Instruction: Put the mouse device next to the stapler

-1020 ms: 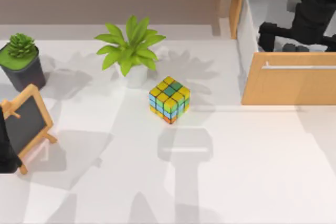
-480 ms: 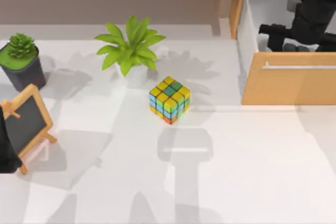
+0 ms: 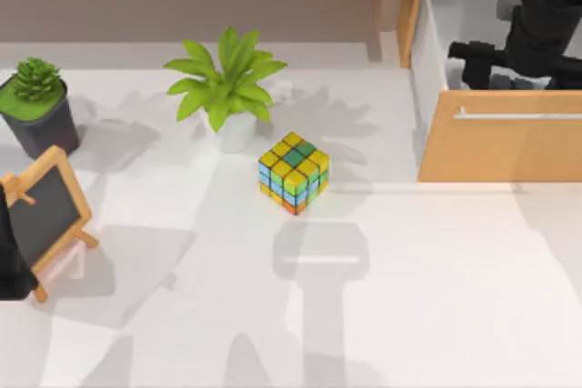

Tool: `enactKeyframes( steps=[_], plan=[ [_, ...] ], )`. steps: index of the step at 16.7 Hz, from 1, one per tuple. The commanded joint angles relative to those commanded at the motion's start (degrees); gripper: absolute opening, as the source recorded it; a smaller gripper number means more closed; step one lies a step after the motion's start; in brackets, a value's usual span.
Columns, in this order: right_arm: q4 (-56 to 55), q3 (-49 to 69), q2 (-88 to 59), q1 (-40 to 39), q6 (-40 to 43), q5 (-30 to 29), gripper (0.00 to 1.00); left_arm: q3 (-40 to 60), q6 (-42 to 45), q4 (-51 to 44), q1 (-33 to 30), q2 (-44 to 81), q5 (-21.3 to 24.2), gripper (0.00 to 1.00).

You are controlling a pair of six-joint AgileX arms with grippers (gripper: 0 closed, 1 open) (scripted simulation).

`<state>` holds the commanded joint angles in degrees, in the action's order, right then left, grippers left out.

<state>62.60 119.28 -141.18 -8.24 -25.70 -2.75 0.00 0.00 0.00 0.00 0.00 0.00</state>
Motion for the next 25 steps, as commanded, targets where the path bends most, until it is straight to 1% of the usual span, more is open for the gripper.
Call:
enactKeyframes(
  steps=[7,12,15,18,21,25],
  plan=[
    [0.0,-0.01,0.22,0.05,-0.08,0.0,0.0,0.0,0.0,0.0,0.0,0.0,0.0,1.0],
    [0.03,-3.36,5.81,-0.32,2.46,-0.15,0.0,0.0,0.0,0.0,0.0,0.0,0.0,1.0],
    [-2.05,-7.19,12.69,-0.02,5.96,0.12,0.0,0.0,0.0,0.0,0.0,0.0,0.0,1.0],
    [-5.46,-11.62,21.38,2.12,10.69,0.6,0.0,0.0,0.0,0.0,0.0,0.0,0.0,1.0],
    [-8.53,-18.25,30.49,5.94,16.35,1.2,0.0,0.0,0.0,0.0,0.0,0.0,0.0,1.0],
    [-11.2,-30.88,42.05,12.62,24.82,2.17,0.0,0.0,0.0,0.0,0.0,0.0,0.0,1.0]
  ],
)
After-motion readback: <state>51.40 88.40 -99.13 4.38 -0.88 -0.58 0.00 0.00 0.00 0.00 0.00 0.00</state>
